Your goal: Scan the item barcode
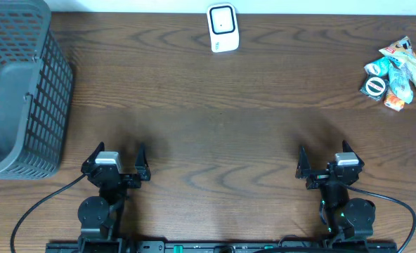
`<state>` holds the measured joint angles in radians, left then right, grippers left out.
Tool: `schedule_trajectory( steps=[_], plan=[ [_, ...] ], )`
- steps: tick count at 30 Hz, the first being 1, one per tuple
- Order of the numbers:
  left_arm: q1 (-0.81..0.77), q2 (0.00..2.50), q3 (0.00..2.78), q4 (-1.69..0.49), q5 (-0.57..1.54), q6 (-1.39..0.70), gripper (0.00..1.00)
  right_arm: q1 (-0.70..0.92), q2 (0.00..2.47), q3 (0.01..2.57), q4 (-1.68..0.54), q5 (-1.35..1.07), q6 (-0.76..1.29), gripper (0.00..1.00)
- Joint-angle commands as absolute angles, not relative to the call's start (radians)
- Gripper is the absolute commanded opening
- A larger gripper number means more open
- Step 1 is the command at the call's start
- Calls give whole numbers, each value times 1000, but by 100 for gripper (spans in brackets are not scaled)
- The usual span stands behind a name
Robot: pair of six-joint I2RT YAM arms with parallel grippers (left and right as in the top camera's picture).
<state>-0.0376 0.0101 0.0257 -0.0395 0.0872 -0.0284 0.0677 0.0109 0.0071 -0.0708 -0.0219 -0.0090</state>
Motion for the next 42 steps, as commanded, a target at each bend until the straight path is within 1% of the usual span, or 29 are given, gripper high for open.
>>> schedule_trajectory(
  steps=[1,14,17,42],
  plan=[
    [-43,2,4,-70,77,-8,98,65,5,6,-75,-17,-16,99],
    [-43,2,4,-70,78,10,98,65,5,6,-75,-17,-16,99],
    [-43,2,4,-70,91,49,98,65,5,6,-75,-17,-16,99],
    [-43,2,4,-65,93,48,98,65,5,6,-76,-17,-16,99]
  ],
)
